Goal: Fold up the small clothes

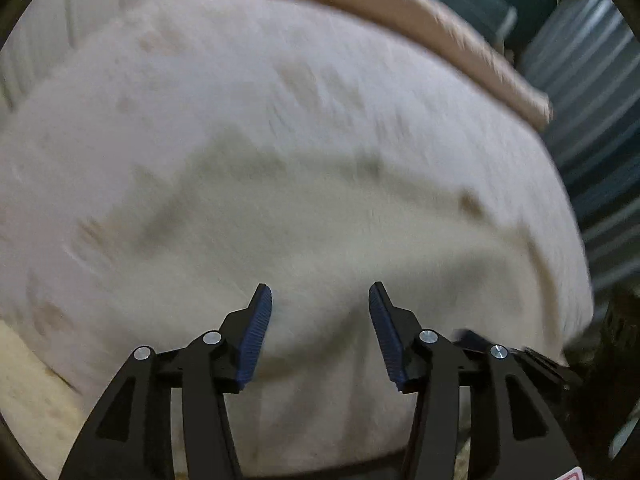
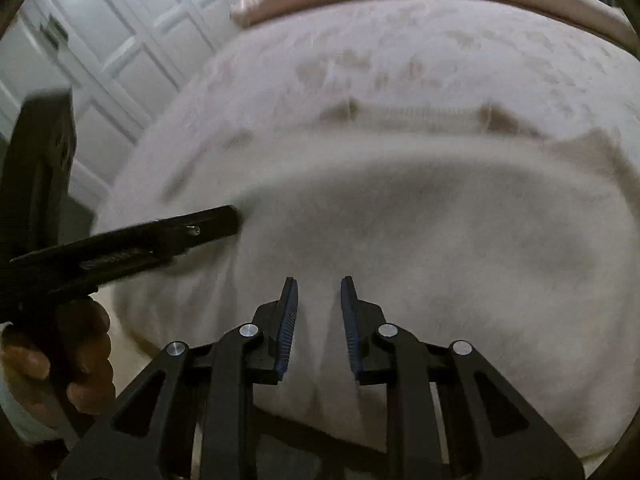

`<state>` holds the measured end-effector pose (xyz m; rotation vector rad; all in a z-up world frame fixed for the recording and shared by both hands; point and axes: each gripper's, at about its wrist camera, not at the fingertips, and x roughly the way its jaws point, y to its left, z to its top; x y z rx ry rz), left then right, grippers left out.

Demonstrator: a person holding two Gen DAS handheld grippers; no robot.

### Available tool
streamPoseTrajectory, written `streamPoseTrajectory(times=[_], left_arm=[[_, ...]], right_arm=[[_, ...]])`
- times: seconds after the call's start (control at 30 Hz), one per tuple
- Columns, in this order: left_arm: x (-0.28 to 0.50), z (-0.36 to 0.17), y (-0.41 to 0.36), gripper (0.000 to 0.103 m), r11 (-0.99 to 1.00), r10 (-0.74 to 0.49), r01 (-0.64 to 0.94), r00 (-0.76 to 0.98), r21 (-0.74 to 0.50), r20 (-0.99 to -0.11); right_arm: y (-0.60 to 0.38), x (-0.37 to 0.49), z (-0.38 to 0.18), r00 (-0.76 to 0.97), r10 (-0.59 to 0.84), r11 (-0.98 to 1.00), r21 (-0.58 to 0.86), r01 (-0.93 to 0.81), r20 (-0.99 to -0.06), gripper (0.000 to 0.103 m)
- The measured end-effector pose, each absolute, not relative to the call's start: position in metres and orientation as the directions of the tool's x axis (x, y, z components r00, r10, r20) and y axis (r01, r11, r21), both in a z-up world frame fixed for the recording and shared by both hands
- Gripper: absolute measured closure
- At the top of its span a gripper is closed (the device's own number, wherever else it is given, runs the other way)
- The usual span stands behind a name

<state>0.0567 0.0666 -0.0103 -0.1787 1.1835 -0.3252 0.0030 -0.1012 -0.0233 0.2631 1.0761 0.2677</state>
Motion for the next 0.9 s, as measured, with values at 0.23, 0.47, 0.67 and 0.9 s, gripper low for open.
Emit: streamPoseTrajectory(times=[0.23, 0.47, 0.67, 0.9], left_arm=[[0.050, -0.013, 0.122, 0.051, 0.963, -0.269, 0.102, 0.382, -0.249, -0.884], [0.100, 0.016, 0.142, 0.040, 0.953, -0.273, 0.019, 0.489, -0.303, -0.828], [0.164, -0.021, 0.131, 0.043, 0.927, -0.355, 0.023, 0.373, -0.375, -0.857], [0.129, 0.038, 0.135, 0.097, 0.900, -0.423, 0.155, 0.532, -0.406, -0.734]], right_arm=[[-0.257, -0.059, -0.030, 0.429, 0.180, 0.901, 0.323, 0.289, -0.885, 0.103], [-0.303, -0.025, 0.014, 0.581, -0.030, 0.892, 0.241, 0.383, -0.814, 0.045], [-0.302, 0.058, -0.020, 0.520, -0.096, 0.930, 0.110, 0.352, -0.849, 0.037], [-0.274, -0.002, 0.053, 0.752, 0.152, 0.942, 0.324, 0.086, -0.642, 0.095]])
